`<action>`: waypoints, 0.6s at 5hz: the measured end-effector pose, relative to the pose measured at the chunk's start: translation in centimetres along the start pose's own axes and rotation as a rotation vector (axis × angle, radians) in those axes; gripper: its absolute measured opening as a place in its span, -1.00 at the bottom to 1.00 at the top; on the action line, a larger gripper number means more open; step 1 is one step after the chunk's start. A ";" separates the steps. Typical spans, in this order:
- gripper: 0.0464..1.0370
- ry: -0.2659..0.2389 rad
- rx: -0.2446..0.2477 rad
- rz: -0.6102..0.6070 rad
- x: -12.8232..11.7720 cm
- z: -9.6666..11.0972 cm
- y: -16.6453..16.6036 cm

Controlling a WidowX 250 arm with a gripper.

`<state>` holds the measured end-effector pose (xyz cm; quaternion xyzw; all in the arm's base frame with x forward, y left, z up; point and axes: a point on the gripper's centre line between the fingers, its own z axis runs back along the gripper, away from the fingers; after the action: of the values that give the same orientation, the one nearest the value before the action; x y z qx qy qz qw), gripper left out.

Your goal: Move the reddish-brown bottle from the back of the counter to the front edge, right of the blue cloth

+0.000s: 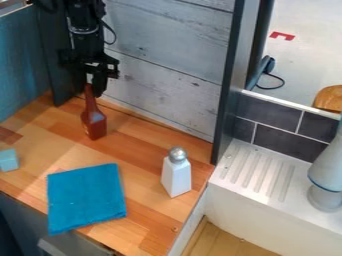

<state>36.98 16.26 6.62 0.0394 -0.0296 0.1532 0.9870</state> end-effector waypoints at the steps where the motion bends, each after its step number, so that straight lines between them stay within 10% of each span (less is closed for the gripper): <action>1: -0.46 0.007 0.010 -0.001 -0.1 0.0 -0.3; 3: -0.46 0.030 -0.018 -0.016 -0.6 0.5 -0.8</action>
<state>36.65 15.28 6.98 0.0284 -0.0156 0.1457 0.9888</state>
